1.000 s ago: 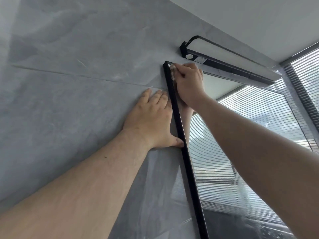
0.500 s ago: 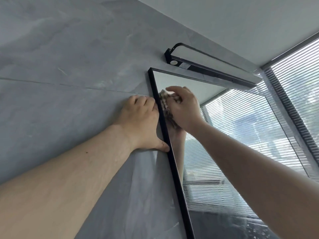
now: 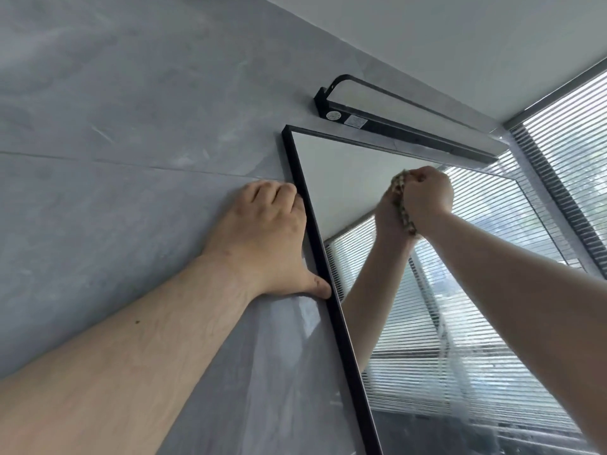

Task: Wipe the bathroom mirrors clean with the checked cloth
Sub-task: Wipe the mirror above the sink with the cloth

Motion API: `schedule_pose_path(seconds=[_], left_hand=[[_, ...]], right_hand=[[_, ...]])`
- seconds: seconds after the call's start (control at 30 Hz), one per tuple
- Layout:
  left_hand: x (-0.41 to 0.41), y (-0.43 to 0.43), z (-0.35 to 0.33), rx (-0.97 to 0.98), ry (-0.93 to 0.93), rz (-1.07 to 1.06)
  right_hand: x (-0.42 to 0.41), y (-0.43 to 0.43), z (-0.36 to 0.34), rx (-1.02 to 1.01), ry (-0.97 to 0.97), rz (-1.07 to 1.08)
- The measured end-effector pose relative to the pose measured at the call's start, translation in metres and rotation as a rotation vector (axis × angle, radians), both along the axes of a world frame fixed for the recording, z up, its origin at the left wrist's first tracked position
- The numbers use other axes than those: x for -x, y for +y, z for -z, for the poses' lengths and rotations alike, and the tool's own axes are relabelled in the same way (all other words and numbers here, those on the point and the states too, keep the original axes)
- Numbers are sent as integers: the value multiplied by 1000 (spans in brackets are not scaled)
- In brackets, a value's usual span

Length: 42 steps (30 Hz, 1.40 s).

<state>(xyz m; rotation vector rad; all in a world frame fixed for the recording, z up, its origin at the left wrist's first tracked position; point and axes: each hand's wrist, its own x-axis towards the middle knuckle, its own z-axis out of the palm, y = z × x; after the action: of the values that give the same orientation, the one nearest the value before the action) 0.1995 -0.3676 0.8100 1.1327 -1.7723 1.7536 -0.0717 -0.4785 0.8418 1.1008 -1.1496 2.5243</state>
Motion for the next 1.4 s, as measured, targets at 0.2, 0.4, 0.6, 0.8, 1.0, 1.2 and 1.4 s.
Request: schedule_pose_path(seconds=[0.2,0.4,0.6,0.8,1.0,1.2,1.4], left_hand=[[-1,1,1,-18,9,14],[0,4,2,-21,6,8],[-1,3,3,-15,5,14],[-1,-1,2,-6,5,18],[-1,-3,2,-1,11,27],[0,-1,1,-4,19,16],[1,4,2,-20,21,-3]], right_hand=[[-7,1,-10,17,3,9],[-85,26,-48,273,436,-1],[-68,21,-60,268,398,43],[-8,-5,-54,128,137,13],[33,-21,-41,60,74,-53],[19,-14,-36,76,150,-55],[-47,17,-37,184,420,-58]])
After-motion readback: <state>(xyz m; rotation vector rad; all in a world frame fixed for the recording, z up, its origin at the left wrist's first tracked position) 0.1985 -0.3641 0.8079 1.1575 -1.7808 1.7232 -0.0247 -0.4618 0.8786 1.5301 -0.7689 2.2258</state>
